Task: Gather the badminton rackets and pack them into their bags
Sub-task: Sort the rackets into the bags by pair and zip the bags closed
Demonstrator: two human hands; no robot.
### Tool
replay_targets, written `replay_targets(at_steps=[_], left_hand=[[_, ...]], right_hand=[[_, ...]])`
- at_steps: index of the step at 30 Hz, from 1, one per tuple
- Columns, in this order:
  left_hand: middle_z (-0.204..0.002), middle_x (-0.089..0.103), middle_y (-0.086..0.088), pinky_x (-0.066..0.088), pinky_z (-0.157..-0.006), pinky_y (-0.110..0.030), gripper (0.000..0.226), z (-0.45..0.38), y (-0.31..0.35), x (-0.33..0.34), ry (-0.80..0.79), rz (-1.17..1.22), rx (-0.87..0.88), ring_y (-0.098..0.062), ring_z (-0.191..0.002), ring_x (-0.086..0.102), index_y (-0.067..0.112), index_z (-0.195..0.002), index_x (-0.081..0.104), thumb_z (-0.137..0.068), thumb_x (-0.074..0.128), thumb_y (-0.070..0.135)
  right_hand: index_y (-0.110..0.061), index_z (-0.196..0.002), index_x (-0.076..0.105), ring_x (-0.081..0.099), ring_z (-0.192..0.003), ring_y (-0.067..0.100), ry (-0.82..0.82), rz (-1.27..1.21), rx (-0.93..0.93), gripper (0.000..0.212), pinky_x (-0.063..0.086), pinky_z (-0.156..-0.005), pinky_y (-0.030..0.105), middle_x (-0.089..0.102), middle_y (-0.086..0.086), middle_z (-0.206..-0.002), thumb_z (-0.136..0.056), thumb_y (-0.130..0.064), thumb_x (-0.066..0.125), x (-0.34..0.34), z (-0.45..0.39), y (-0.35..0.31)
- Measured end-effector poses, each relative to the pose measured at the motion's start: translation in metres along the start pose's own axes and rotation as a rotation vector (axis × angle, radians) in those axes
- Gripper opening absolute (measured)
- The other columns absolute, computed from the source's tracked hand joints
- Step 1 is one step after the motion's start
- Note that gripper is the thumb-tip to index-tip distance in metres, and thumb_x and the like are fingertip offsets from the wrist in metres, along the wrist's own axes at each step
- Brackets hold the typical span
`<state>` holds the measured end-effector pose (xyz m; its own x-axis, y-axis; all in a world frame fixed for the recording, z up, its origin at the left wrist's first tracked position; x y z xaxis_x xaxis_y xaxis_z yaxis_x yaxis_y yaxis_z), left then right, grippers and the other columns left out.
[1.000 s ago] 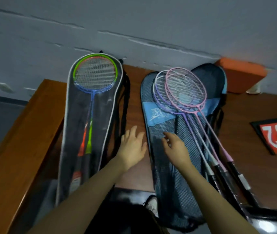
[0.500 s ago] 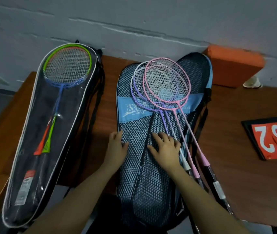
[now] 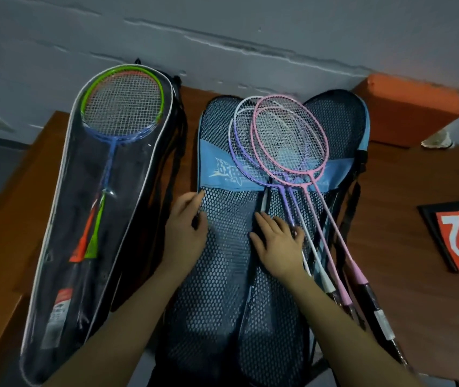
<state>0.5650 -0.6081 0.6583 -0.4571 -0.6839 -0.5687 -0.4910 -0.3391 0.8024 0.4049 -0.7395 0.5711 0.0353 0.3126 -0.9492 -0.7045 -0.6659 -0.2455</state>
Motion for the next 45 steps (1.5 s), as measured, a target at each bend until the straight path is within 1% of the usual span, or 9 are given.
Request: replay_targets(at_steps=[8, 12, 17, 21, 23, 26, 31, 36, 45], left_hand=[[-0.124, 0.046, -0.005, 0.024, -0.091, 0.004, 0.044, 0.004, -0.041, -0.03, 0.005, -0.02, -0.106, 0.003, -0.107, 0.039, 0.008, -0.132, 0.049, -0.089, 0.055, 0.006], [-0.126, 0.047, -0.007, 0.035, -0.091, -0.019, 0.043, 0.006, -0.061, -0.028, -0.034, -0.097, -0.149, -0.013, -0.108, 0.048, 0.009, -0.132, 0.048, -0.089, 0.055, 0.013], [-0.113, 0.05, -0.008, 0.03, -0.079, -0.009, 0.031, -0.003, -0.058, -0.04, -0.007, -0.085, -0.097, -0.002, -0.085, 0.043, 0.007, -0.117, 0.058, -0.087, 0.06, 0.016], [-0.116, 0.047, -0.012, 0.028, -0.088, -0.01, 0.033, -0.018, -0.053, -0.048, 0.02, -0.092, -0.09, -0.01, -0.1, 0.045, 0.003, -0.116, 0.057, -0.084, 0.062, 0.011], [-0.12, 0.047, -0.016, 0.025, -0.091, -0.004, 0.034, -0.024, -0.046, -0.055, 0.056, -0.077, -0.057, -0.005, -0.103, 0.039, 0.0, -0.115, 0.058, -0.083, 0.064, 0.008], [-0.119, 0.048, -0.022, 0.023, -0.093, 0.003, 0.029, -0.027, -0.029, -0.07, 0.136, -0.04, 0.057, 0.003, -0.104, 0.035, -0.004, -0.111, 0.059, -0.083, 0.062, 0.001], [-0.117, 0.052, -0.017, 0.029, -0.095, -0.002, 0.025, -0.014, 0.005, -0.103, 0.285, 0.025, 0.154, 0.005, -0.107, 0.04, -0.003, -0.109, 0.062, -0.084, 0.059, -0.002], [-0.115, 0.053, -0.016, 0.037, -0.1, -0.015, 0.03, -0.012, 0.022, -0.136, 0.379, 0.076, 0.211, -0.007, -0.111, 0.047, -0.002, -0.114, 0.059, -0.085, 0.062, 0.001], [-0.118, 0.053, -0.015, 0.03, -0.101, -0.01, 0.033, -0.027, 0.059, -0.156, 0.44, 0.128, 0.271, -0.002, -0.113, 0.042, 0.002, -0.117, 0.059, -0.085, 0.061, 0.009]], right_hand=[[-0.02, -0.144, 0.03, 0.034, -0.126, 0.028, 0.031, -0.135, 0.141, 0.062, 0.017, -0.103, 0.045, 0.047, 0.007, -0.135, -0.093, -0.052, 0.042, 0.006, -0.015, -0.037], [-0.017, -0.141, 0.031, 0.042, -0.117, 0.029, 0.096, -0.274, 0.233, 0.058, 0.022, -0.098, 0.041, 0.048, 0.01, -0.128, -0.09, -0.029, 0.057, 0.009, -0.022, -0.046], [-0.015, -0.136, 0.042, 0.045, -0.115, 0.029, 0.152, -0.525, 0.095, 0.048, 0.037, -0.102, 0.043, 0.049, 0.008, -0.125, -0.09, -0.009, 0.054, -0.005, -0.023, -0.071], [-0.011, -0.127, 0.052, 0.049, -0.11, 0.023, 0.25, -0.594, -0.01, 0.039, 0.041, -0.099, 0.045, 0.052, 0.003, -0.114, -0.089, -0.006, 0.055, -0.035, -0.017, -0.085], [-0.009, -0.123, 0.057, 0.049, -0.107, 0.017, 0.276, -0.654, -0.05, 0.034, 0.044, -0.097, 0.044, 0.051, 0.001, -0.11, -0.089, -0.004, 0.055, -0.051, -0.015, -0.093], [-0.009, -0.121, 0.059, 0.048, -0.103, 0.007, 0.32, -0.651, -0.136, 0.033, 0.046, -0.093, 0.031, 0.053, 0.001, -0.11, -0.089, -0.003, 0.055, -0.074, -0.012, -0.115], [-0.008, -0.122, 0.057, 0.048, -0.106, 0.004, 0.396, -0.662, -0.255, 0.033, 0.043, -0.093, 0.022, 0.055, 0.003, -0.113, -0.09, -0.004, 0.053, -0.105, -0.003, -0.145], [-0.003, -0.122, 0.056, 0.047, -0.106, 0.006, 0.515, -0.61, -0.385, 0.032, 0.036, -0.095, 0.011, 0.056, 0.009, -0.112, -0.09, -0.004, 0.051, -0.144, 0.009, -0.165], [0.004, -0.118, 0.057, 0.05, -0.102, 0.014, 0.799, -0.548, -0.45, 0.032, 0.037, -0.094, 0.014, 0.058, 0.016, -0.107, -0.086, 0.003, 0.052, -0.217, 0.027, -0.163]])
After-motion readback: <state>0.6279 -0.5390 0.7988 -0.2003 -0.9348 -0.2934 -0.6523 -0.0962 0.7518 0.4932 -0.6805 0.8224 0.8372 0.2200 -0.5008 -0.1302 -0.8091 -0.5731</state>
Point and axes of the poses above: each hand's wrist, its own z-axis away from the middle knuckle, its own x-axis out of the palm, y = z × x, the point moved 10 cm from there along -z, towards the middle knuckle
